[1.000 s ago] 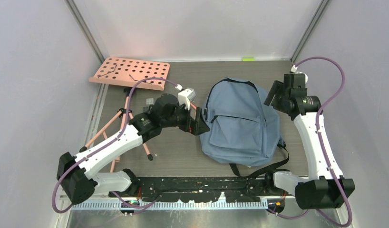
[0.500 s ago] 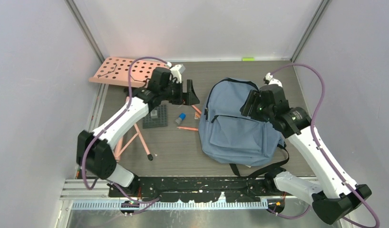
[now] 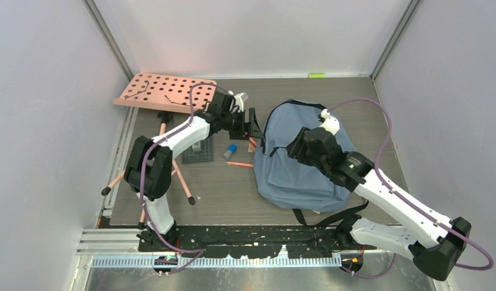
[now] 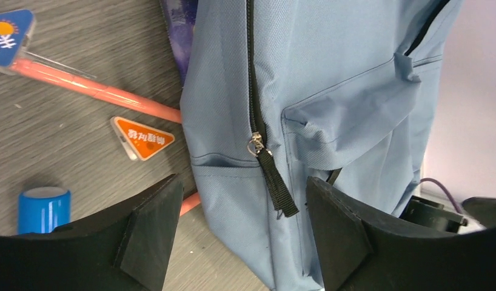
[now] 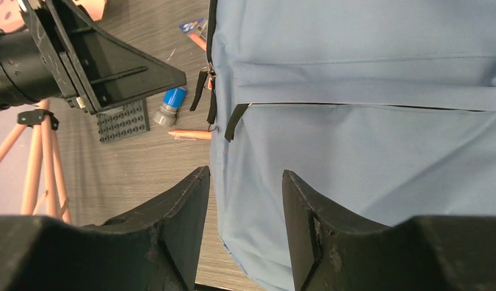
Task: Pack the student bag
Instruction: Unzip the student bag at the center of the board.
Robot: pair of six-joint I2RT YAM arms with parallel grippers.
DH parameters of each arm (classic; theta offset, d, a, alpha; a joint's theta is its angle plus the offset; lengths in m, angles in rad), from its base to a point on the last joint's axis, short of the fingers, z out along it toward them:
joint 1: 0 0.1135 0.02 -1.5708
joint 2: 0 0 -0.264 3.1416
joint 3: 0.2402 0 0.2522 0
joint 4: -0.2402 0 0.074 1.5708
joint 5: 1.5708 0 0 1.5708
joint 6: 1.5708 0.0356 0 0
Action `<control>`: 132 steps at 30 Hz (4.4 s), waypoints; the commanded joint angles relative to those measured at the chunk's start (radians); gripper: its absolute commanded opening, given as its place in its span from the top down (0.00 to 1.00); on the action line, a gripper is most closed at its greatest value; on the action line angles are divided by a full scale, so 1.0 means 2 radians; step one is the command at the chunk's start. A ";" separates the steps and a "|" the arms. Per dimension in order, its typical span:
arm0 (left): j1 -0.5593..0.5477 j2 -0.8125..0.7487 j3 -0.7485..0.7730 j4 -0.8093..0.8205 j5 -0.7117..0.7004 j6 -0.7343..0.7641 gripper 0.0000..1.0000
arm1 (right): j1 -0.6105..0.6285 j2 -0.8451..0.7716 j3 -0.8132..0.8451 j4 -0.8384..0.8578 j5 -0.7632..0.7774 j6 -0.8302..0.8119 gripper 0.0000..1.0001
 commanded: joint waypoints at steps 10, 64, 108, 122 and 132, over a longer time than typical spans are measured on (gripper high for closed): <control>-0.017 0.035 -0.015 0.074 0.052 -0.045 0.26 | 0.089 0.126 0.010 0.095 0.113 0.050 0.49; -0.020 0.058 -0.017 0.100 0.109 -0.066 1.00 | 0.111 0.234 -0.022 0.183 0.259 0.094 0.93; 0.004 0.043 -0.006 0.038 0.059 -0.024 1.00 | -0.029 0.110 -0.033 0.052 0.101 -0.027 0.99; 0.006 0.042 -0.005 0.039 0.062 -0.025 1.00 | -0.080 0.086 -0.034 0.005 0.094 -0.053 1.00; 0.009 0.042 -0.006 0.040 0.062 -0.025 1.00 | -0.125 0.069 -0.046 -0.030 0.119 -0.068 1.00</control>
